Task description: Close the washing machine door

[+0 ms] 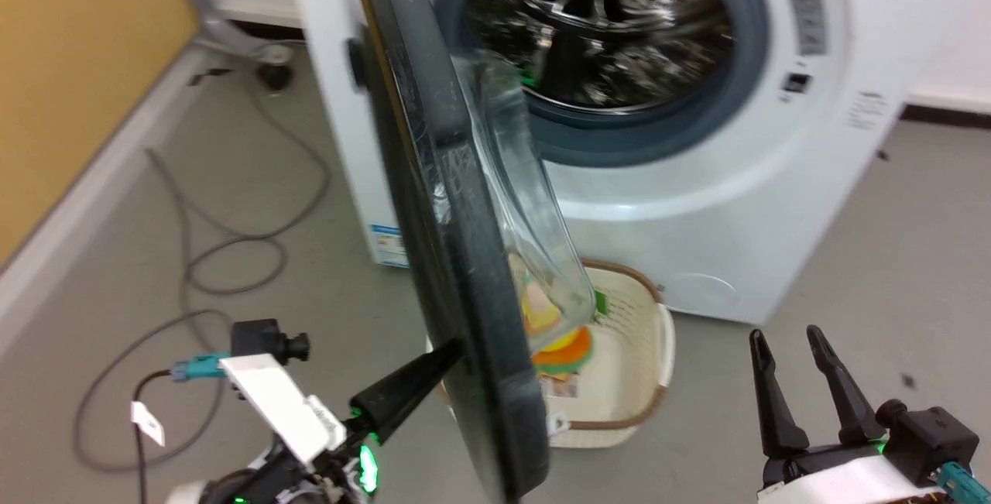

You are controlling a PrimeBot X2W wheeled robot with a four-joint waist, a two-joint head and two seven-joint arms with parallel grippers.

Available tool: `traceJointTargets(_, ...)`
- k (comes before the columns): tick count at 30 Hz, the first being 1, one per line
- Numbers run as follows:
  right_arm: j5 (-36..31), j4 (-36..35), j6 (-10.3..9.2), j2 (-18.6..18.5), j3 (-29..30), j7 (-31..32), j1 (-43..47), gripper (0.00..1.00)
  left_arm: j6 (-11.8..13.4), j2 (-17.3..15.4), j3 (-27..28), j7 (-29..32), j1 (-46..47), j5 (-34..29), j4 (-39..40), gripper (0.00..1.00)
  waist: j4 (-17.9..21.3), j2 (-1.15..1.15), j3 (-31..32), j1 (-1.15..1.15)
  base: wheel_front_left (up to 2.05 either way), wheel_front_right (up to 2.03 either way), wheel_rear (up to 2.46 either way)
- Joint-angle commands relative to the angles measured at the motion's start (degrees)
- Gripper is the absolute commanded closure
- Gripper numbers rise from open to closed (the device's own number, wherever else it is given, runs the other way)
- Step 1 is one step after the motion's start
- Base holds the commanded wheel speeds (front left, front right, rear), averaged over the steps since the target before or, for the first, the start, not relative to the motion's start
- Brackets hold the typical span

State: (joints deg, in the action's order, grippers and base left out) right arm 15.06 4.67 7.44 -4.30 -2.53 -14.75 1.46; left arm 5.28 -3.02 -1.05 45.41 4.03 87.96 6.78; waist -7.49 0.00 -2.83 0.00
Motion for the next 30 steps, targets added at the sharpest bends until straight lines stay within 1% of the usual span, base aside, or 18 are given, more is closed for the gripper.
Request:
traceJointTargets(1,-0.34,-0.03,0.05,-0.07,-0.04,-0.25,-0.73,0.00,-0.64,0.13,-1.68,-1.92,-0.40,1.05,-0.15,1.00,4.03,0.00,-1.30,0.00,0.00,0.00,0.00)
traceJointTargets(4,-0.21,-0.01,0.05,0.00,-0.01,-0.25,-1.13,0.00,-1.60,0.13,-4.72,-5.21,0.60,2.15,-1.39,1.00,7.63,0.00,-2.14,0.00,0.00,0.00,0.00)
traceJointTargets(6,-0.14,0.04,0.05,0.06,0.07,-0.25,-1.19,0.00,-2.50,0.13,-6.55,-7.43,2.04,1.37,-2.57,1.00,9.86,0.00,-2.71,0.00,0.00,0.00,0.00)
traceJointTargets(8,-0.06,0.10,0.05,0.13,-0.03,-0.25,-1.26,0.00,-2.89,0.13,-8.17,-9.76,3.95,1.01,-4.23,1.00,12.15,0.00,-3.50,0.00,0.00,0.00,0.00)
traceJointTargets(12,0.10,0.07,0.05,0.31,-0.41,-0.25,-1.70,0.00,-3.64,0.13,-10.22,-15.43,8.57,0.84,-8.08,1.00,16.75,0.00,-4.88,0.00,0.00,0.00,0.00)
traceJointTargets(16,0.48,-0.04,0.05,0.59,-0.03,-0.25,-1.82,0.00,-4.97,0.13,-11.51,-22.78,13.76,1.01,-12.99,1.00,20.03,0.00,-6.08,0.00,0.00,0.00,0.00)
traceJointTargets(20,0.61,0.03,0.05,0.82,-0.59,-0.25,-1.96,0.00,-5.64,0.13,-12.79,-30.02,19.60,1.13,-19.23,1.00,22.24,0.00,-7.06,0.00,0.00,0.00,0.00)
traceJointTargets(23,0.73,0.19,0.05,0.97,-1.28,-0.25,-2.50,0.00,-5.95,0.13,-13.47,-34.73,23.95,2.61,-23.92,1.00,23.61,0.00,-7.67,0.00,0.00,0.00,0.00)
traceJointTargets(28,0.73,0.09,0.05,1.16,-1.87,-0.25,-3.27,0.00,-7.83,0.14,-15.00,-39.96,30.59,4.63,-30.65,1.00,24.57,0.00,-8.61,0.00,0.00,0.00,0.00)
traceJointTargets(30,0.68,0.07,0.05,1.19,-1.85,-0.25,-3.28,0.00,-8.28,0.14,-15.38,-40.60,31.50,5.08,-31.82,1.00,24.53,0.00,-8.60,0.00,0.00,0.00,0.00)
